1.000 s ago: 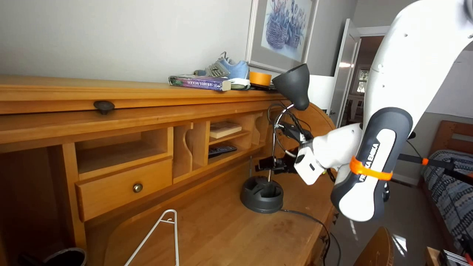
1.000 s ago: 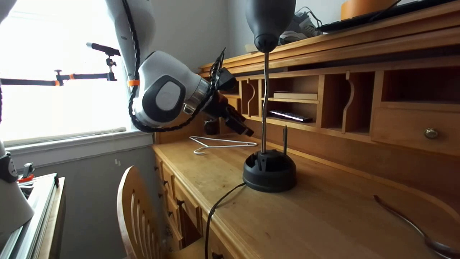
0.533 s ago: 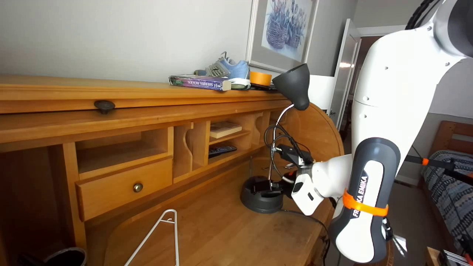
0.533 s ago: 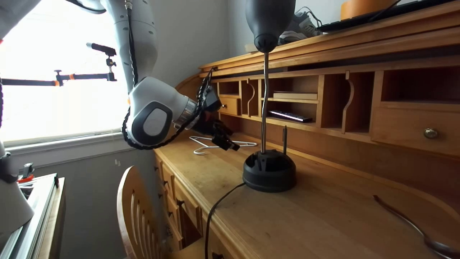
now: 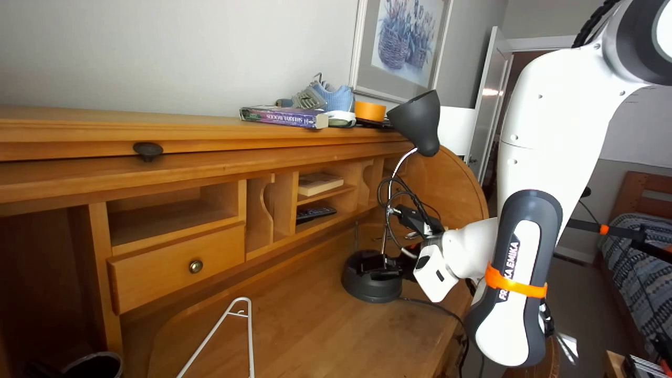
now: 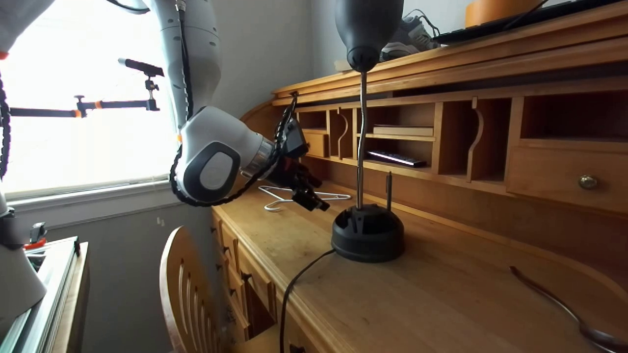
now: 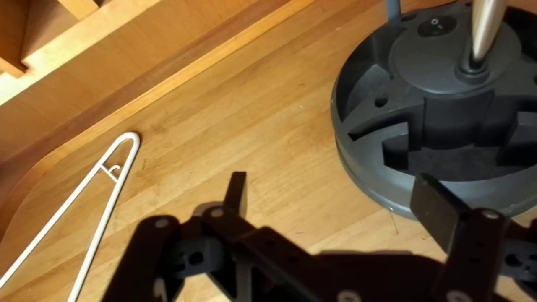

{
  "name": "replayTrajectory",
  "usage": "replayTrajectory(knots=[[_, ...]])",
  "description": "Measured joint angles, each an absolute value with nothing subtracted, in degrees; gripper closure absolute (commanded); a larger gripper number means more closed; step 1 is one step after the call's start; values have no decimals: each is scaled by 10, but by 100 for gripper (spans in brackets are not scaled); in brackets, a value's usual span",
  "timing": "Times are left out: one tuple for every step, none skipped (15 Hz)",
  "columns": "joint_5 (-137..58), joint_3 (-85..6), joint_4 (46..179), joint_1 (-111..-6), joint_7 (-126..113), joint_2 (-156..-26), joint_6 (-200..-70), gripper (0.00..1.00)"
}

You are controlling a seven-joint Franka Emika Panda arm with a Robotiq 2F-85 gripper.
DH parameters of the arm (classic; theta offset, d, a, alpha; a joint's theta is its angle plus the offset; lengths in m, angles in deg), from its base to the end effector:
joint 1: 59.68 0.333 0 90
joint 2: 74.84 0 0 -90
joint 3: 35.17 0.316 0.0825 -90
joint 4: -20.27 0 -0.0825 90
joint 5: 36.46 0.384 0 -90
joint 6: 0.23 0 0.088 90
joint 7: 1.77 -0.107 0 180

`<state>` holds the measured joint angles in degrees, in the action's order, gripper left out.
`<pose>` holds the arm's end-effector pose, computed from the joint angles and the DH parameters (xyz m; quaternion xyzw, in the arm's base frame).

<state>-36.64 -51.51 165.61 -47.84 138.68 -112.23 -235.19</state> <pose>0.4628 -0.0395 0.1621 0.2731 0.8483 0.0750 0.4474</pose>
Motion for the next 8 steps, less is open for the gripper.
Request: replayTrajectory(knots=[[-382, -508, 1654, -493, 1379, -1122, -2351, 0], [-397, -502, 1651, -508, 1367, -1122, -2351, 0], [-411, -495, 1648, -522, 1355, -1122, -2351, 0], [-421, -490, 1645, -535, 1342, -1122, -2350, 0], [-427, -486, 1643, -546, 1332, -1122, -2349, 0], [-428, -483, 1641, -554, 1323, -1123, -2349, 0], [-428, -482, 1640, -560, 1315, -1123, -2349, 0], [-428, -482, 1639, -563, 1308, -1123, -2348, 0]])
